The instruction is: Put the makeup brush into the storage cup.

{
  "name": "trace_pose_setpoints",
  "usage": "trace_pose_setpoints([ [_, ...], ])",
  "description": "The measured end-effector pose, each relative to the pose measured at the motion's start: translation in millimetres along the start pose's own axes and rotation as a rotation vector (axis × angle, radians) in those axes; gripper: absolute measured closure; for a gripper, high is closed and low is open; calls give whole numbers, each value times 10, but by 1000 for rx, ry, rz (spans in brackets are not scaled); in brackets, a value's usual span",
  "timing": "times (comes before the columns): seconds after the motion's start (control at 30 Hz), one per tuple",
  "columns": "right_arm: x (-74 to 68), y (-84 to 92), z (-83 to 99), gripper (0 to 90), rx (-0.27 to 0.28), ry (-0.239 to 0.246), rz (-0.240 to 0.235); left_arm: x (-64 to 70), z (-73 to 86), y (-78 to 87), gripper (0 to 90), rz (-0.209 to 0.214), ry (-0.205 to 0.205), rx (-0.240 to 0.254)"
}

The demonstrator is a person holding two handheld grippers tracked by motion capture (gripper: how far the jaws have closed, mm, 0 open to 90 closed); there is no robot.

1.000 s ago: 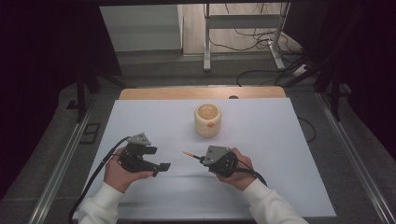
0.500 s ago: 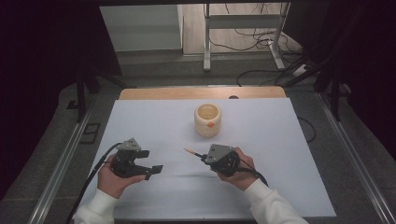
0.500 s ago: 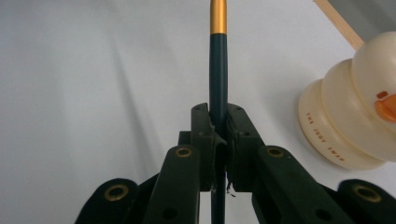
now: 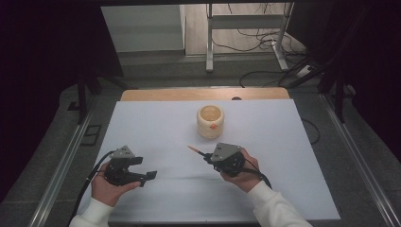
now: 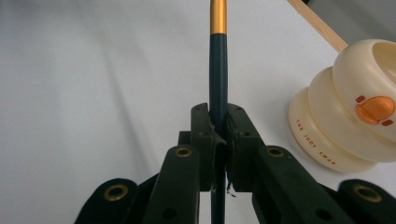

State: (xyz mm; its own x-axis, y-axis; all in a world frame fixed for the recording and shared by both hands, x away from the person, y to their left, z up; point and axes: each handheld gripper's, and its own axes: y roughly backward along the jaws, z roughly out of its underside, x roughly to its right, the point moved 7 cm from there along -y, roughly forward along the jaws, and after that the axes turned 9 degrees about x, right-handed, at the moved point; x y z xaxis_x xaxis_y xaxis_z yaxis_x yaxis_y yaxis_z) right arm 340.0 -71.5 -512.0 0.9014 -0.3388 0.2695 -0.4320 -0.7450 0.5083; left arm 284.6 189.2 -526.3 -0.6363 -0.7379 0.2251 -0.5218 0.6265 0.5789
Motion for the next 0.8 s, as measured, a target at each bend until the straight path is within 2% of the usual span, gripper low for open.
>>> trace_pose_setpoints([
  [0.17,12,5,-6,835,12,-19,3,7,-7,4,165,1,4,11],
  [0.53,98,39,-6,835,46,-98,24,-13,23,25,169,-14,20,17],
  [0.8,179,63,-56,835,91,-152,46,-20,30,17,168,-9,30,23],
])
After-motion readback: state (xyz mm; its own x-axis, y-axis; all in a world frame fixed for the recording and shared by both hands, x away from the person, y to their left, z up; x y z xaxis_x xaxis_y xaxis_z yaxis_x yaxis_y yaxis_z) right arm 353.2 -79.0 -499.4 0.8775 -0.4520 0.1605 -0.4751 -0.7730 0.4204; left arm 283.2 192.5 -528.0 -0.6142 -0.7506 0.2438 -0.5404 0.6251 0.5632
